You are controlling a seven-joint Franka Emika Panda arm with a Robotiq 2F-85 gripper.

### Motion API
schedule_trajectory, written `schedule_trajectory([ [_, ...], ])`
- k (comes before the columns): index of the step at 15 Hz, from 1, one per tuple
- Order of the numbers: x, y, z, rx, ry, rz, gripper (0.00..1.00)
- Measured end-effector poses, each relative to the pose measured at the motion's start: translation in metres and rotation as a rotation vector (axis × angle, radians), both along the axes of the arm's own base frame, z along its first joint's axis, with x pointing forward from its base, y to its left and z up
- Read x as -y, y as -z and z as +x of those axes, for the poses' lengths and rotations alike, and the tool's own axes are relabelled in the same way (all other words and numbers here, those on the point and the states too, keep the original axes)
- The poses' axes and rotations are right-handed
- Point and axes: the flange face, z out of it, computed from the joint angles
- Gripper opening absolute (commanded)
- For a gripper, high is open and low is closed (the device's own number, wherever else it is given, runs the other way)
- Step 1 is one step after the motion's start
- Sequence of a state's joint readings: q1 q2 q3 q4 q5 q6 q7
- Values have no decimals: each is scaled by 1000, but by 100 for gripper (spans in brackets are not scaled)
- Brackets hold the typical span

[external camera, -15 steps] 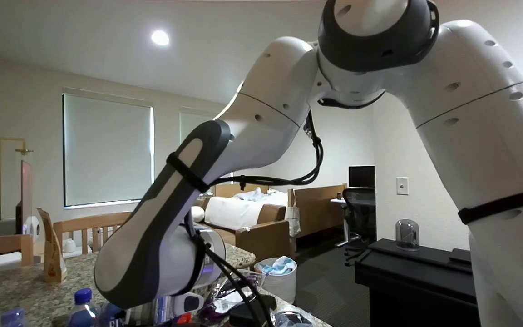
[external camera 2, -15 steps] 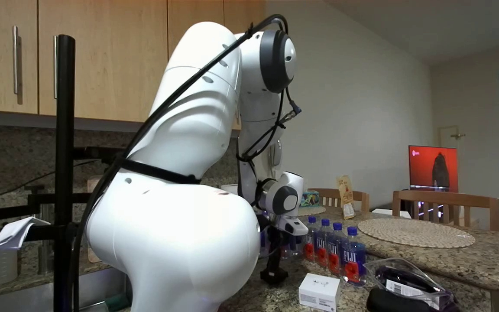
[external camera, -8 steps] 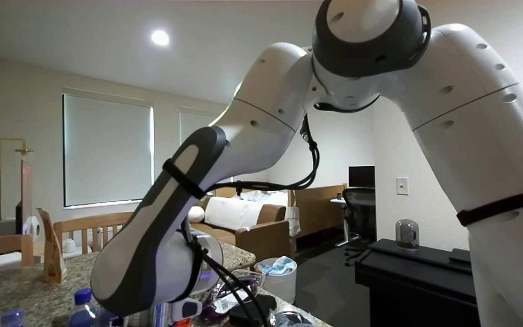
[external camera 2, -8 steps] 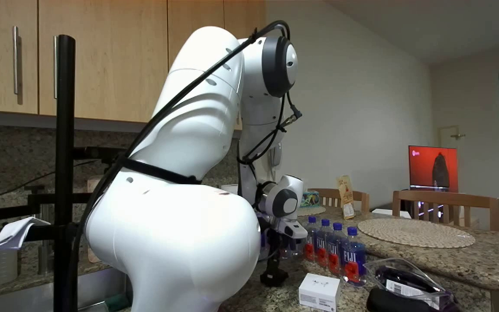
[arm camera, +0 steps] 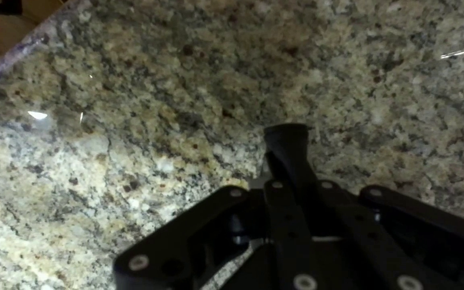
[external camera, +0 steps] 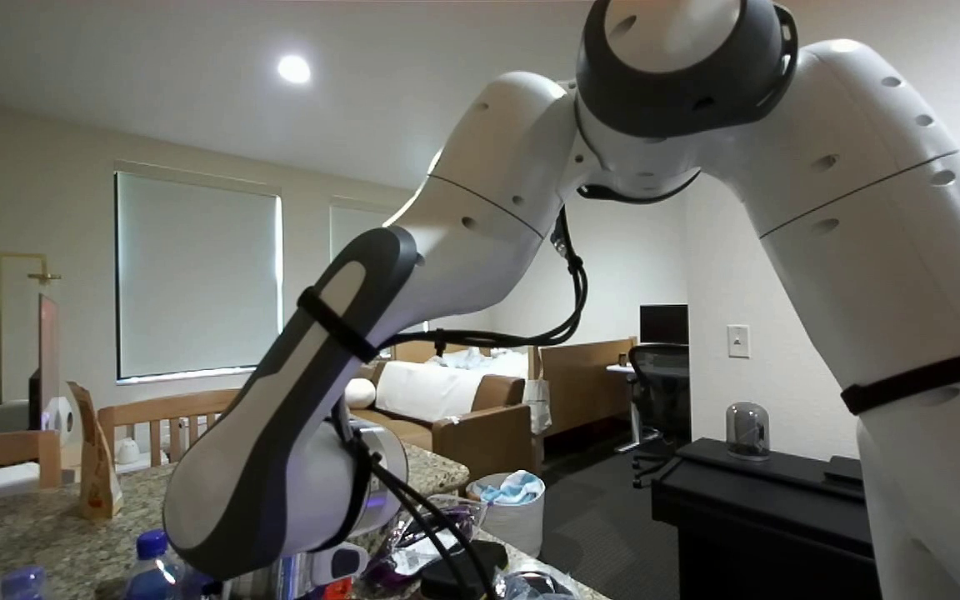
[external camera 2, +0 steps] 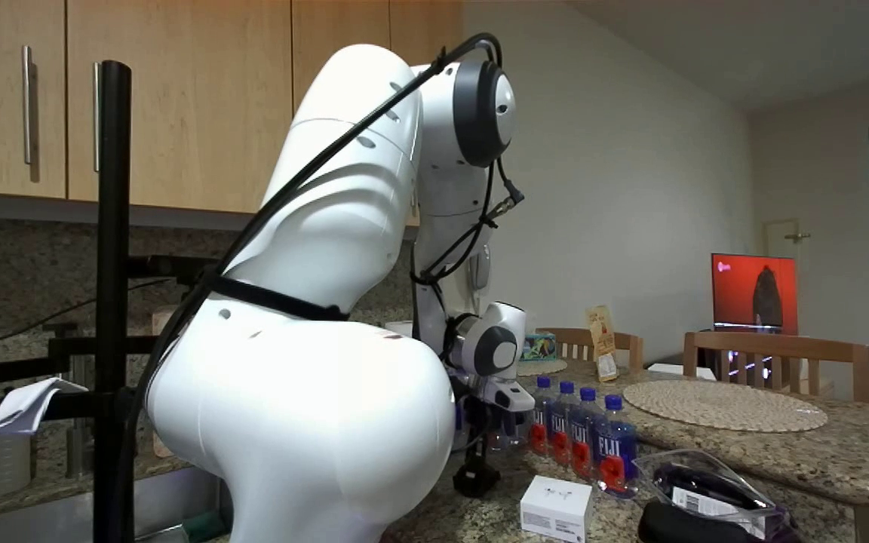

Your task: Put the black object in the purse

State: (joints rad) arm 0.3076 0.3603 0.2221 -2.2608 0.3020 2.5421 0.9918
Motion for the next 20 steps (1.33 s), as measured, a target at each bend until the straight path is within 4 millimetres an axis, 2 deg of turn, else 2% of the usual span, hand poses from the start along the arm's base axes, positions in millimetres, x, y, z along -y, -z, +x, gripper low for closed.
schedule_trajectory([
  [2,-7,-6,-2,40,-15,-9,7],
  [5,-24,-29,-11,193,-4,1,7],
  [8,-37,-56,-38,357,16,27,7],
  [10,-36,-70,-56,456,33,43,7],
  [12,-21,-81,-69,525,63,58,7],
  [15,20,-98,-77,556,143,59,7],
  [18,58,-110,-97,543,238,76,7],
  [20,68,-125,-97,516,282,113,6],
])
